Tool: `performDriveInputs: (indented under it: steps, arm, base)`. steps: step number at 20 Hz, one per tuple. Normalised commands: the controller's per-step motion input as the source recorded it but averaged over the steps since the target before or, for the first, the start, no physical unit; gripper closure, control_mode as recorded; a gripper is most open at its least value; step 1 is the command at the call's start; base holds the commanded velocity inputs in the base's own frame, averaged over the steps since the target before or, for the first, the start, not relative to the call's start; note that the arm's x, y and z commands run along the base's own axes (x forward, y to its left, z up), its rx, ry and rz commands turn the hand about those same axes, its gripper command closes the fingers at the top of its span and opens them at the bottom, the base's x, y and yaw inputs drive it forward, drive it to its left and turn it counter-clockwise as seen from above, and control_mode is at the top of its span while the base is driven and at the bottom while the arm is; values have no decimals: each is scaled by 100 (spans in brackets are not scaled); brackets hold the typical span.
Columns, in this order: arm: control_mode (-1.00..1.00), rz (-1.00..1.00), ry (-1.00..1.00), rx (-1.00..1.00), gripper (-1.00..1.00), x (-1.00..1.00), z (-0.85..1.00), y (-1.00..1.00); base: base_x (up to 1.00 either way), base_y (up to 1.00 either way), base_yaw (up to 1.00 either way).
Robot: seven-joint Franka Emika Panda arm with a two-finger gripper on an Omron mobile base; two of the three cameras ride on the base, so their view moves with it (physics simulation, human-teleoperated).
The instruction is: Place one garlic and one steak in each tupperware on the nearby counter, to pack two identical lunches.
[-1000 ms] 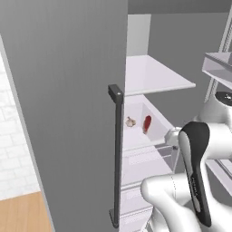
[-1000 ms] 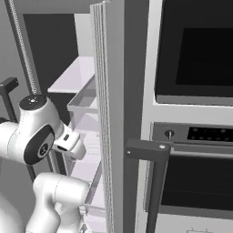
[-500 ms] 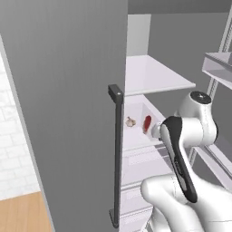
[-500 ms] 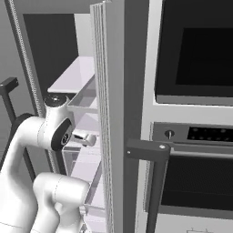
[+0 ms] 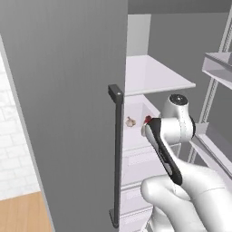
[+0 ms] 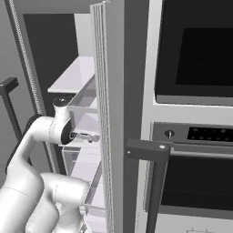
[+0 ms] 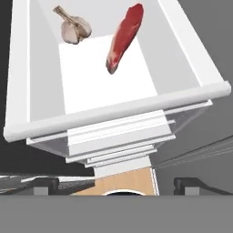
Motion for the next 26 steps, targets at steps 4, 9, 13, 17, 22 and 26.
performDriveInputs:
  steps: [4,9,13,17,22,26]
  arm:
    - [-100,3,-16,0,-100,35,-82,0]
    - [-100,1,-5,-1,-100,68,1,0]
    - [-100,0,4,-1,-100,99,26,0]
    - [-100,0,4,0,-100,56,-4,-17]
    - [-100,0,3,0,-100,16,-9,-17]
    - [-100,0,4,0,-100,24,-30,0]
  base:
    - [0,0,0]
    - [0,0,0]
    - [0,0,0]
    - [0,0,0]
    - [0,0,0]
    - [0,0,0]
